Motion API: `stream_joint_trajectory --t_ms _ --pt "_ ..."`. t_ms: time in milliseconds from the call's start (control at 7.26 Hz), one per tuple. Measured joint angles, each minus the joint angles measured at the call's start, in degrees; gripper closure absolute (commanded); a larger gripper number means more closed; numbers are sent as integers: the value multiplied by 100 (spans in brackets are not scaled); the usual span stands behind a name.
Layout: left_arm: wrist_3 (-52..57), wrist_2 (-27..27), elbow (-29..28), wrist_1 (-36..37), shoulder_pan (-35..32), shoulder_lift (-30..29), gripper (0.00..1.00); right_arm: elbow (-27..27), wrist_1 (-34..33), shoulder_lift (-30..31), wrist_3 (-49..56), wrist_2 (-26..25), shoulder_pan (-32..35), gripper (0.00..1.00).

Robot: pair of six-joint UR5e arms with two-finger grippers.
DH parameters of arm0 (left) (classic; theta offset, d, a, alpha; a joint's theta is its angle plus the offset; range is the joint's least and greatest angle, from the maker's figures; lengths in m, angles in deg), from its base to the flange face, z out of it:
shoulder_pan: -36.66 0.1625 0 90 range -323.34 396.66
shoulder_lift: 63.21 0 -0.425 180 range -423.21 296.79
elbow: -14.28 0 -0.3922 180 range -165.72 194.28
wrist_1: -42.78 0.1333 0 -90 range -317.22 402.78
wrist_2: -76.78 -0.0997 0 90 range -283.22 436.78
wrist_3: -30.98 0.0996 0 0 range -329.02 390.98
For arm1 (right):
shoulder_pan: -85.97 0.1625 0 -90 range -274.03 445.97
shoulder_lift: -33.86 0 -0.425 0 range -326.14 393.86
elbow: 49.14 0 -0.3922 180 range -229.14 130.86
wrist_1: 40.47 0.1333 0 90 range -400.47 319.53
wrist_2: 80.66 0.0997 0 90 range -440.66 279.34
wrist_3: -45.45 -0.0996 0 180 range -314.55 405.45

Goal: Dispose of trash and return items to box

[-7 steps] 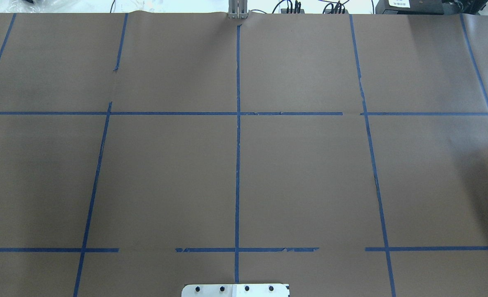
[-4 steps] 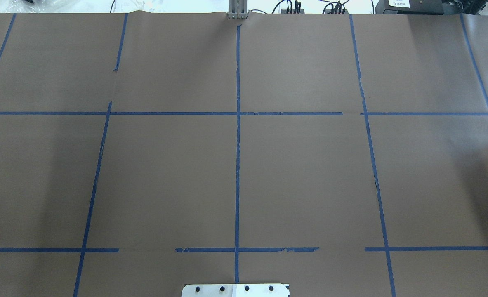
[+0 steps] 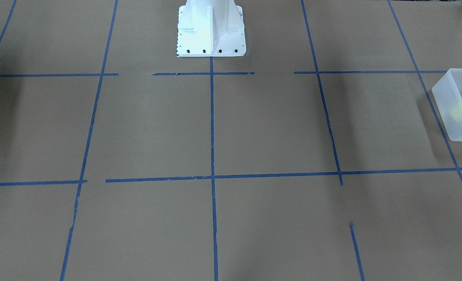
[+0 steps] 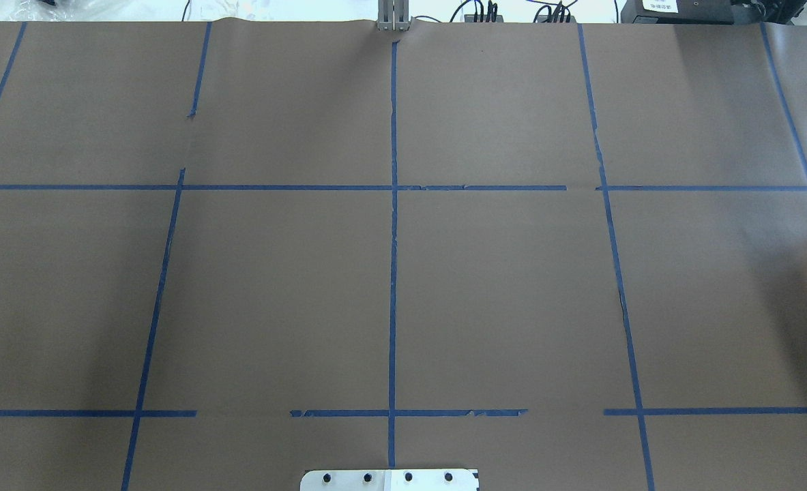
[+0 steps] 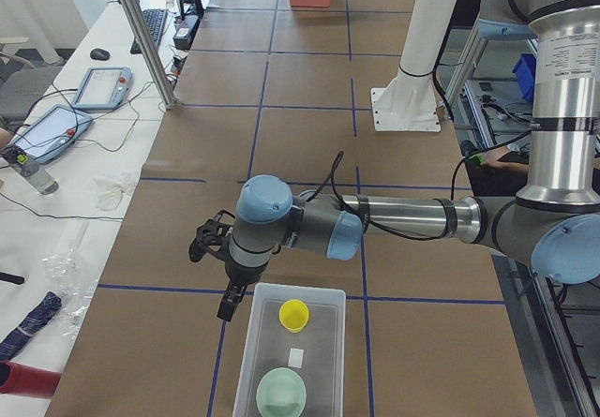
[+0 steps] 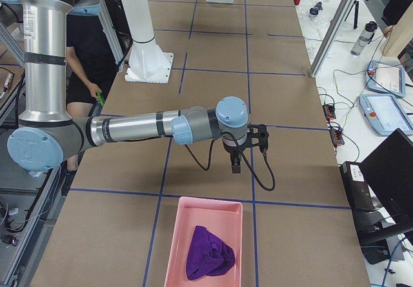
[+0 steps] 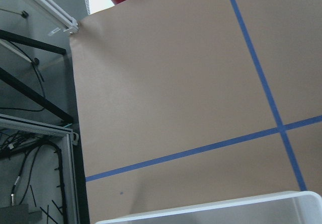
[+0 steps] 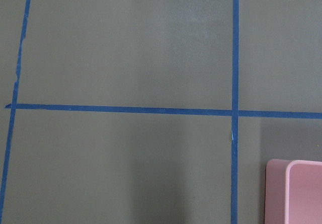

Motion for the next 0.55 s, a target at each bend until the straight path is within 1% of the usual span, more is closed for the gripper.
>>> stream_joint_trajectory --t_ms 138,275,413,551 --pt "-17 188 183 476 163 -13 0 4 0 27 2 -1 1 0" --pt "-205 439 257 715 373 -15 0 19 0 44 16 -1 3 0" --pt "-681 626 281 795 609 -19 0 50 2 57 42 0 5 0" --pt "-1060 703 271 799 790 -22 0 75 3 67 59 6 5 0"
